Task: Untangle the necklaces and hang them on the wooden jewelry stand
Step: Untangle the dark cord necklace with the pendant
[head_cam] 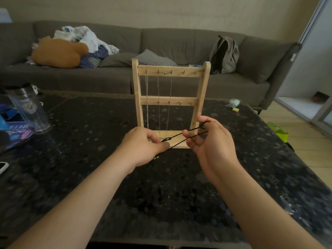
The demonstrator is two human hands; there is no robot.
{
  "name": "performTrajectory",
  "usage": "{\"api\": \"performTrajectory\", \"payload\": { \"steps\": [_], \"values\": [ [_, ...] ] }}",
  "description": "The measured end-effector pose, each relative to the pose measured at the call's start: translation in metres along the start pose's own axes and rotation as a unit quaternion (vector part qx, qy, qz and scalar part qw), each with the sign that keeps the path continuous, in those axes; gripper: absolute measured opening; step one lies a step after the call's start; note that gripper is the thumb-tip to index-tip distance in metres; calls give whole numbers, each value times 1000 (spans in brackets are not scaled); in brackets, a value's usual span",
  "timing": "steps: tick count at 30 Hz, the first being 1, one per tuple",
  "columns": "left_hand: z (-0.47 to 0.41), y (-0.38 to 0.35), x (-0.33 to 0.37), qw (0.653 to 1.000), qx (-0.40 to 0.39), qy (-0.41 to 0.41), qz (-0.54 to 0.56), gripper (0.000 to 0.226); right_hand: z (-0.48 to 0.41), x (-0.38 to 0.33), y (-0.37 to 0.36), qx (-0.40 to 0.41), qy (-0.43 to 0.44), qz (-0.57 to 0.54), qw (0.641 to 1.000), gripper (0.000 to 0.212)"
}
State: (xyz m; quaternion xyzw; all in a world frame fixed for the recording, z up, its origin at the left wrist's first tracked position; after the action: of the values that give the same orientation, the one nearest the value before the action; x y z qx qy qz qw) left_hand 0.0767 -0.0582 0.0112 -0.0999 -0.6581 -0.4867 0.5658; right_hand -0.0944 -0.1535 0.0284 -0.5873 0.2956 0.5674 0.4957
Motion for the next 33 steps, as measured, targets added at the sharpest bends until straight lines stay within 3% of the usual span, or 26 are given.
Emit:
{"api": "performTrajectory", "payload": {
  "steps": [9, 13, 18, 23, 29, 33],
  "values": [
    [3, -2, 5, 999, -12, -45, 4, 20, -3, 11, 7, 29, -78, 58, 995, 11],
    [4, 2, 8, 999, -4, -40, 36, 22, -7, 21, 8, 22, -128, 109, 986, 21],
    [9, 4, 18, 990, -7, -40, 136, 36, -7, 29, 5, -15, -162, 142, 976, 33],
    [12, -3, 23, 972, -86, -23, 217, 29, -10, 35, 2, -48, -185, 174, 966, 26],
    [16, -9, 23, 965, -146, -22, 217, 36, -9, 48, -4, -134, -202, 226, 943, 33],
    [15, -9, 22, 963, -150, -18, 223, 40, -7, 49, -7, -193, -168, 368, 894, 21]
  ]
}}
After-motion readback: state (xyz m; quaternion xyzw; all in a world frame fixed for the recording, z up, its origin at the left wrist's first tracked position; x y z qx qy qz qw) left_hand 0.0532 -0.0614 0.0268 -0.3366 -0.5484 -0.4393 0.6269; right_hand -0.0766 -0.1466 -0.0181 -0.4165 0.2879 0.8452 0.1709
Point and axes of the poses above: each hand's wrist, its own z-axis away from the middle knuckle, its own y-axis out of the back of the hand, x = y × z, the point moved 6 cm from there along -z, towards the middle knuckle, and after that the axes turned 8 degrees about z, right-handed, at the moved point
